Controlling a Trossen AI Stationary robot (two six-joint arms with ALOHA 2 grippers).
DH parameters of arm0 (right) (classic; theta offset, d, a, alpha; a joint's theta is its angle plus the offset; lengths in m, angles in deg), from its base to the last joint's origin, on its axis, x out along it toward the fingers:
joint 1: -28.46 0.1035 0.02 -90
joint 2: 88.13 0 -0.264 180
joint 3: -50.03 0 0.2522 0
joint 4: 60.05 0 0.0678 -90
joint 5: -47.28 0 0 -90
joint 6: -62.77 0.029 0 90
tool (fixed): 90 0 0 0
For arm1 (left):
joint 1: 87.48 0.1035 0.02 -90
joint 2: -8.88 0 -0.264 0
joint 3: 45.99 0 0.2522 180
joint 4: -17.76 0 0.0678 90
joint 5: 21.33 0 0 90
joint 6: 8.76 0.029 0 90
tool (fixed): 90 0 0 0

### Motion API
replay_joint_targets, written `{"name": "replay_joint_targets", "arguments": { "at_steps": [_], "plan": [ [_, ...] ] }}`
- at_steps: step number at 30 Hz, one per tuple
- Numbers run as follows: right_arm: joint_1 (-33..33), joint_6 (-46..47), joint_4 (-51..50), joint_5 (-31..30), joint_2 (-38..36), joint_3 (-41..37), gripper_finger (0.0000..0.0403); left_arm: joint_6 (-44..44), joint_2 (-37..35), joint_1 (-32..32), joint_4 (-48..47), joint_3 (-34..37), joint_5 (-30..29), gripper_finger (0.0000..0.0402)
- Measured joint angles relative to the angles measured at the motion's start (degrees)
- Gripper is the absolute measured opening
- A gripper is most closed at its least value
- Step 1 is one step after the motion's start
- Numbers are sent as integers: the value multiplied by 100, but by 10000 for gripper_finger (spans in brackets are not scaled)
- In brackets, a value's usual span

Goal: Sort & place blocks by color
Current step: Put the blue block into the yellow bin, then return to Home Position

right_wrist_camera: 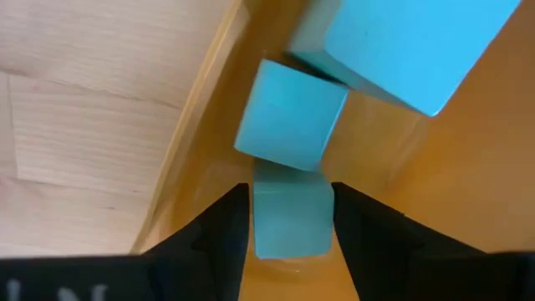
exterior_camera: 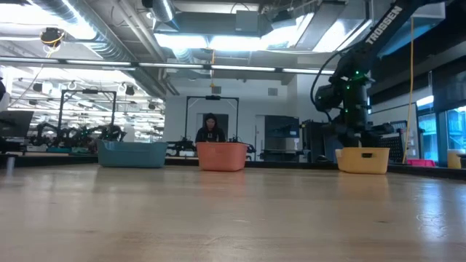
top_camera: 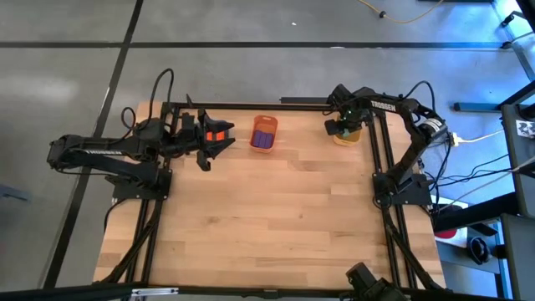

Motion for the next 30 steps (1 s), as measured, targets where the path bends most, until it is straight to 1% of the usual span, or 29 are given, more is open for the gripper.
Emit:
{"name": "replay_joint_targets", "arguments": {
  "at_steps": [3,6,11,15,17,19,22,25,28,30],
  "plan": [
    [0,4,-38,-2,0,0,197,0,0,0,0,0,0,231],
    [2,-83,-104,-8,-16,0,237,0,0,0,0,0,0,231],
    [2,-341,-141,-50,-397,0,297,-4,0,0,0,0,-2,231],
    [2,-597,-143,-42,-1017,0,313,-18,2,0,0,0,-40,231],
    [2,-602,-129,111,-1446,0,314,-92,2,0,0,0,28,231],
    [95,-607,30,414,-1925,0,315,-192,2,0,-2,0,136,231],
    [416,-674,605,1019,-2665,-24,315,-216,2,0,-64,0,296,231],
    [895,-714,1585,1797,-3442,-334,315,-395,3,0,-162,0,348,231],
    [1489,-407,2833,2373,-4194,-844,315,-503,4,0,-169,0,433,231],
    [1906,-157,3737,2639,-4637,-1181,315,-505,4,-2,-168,0,473,231]
  ]
}}
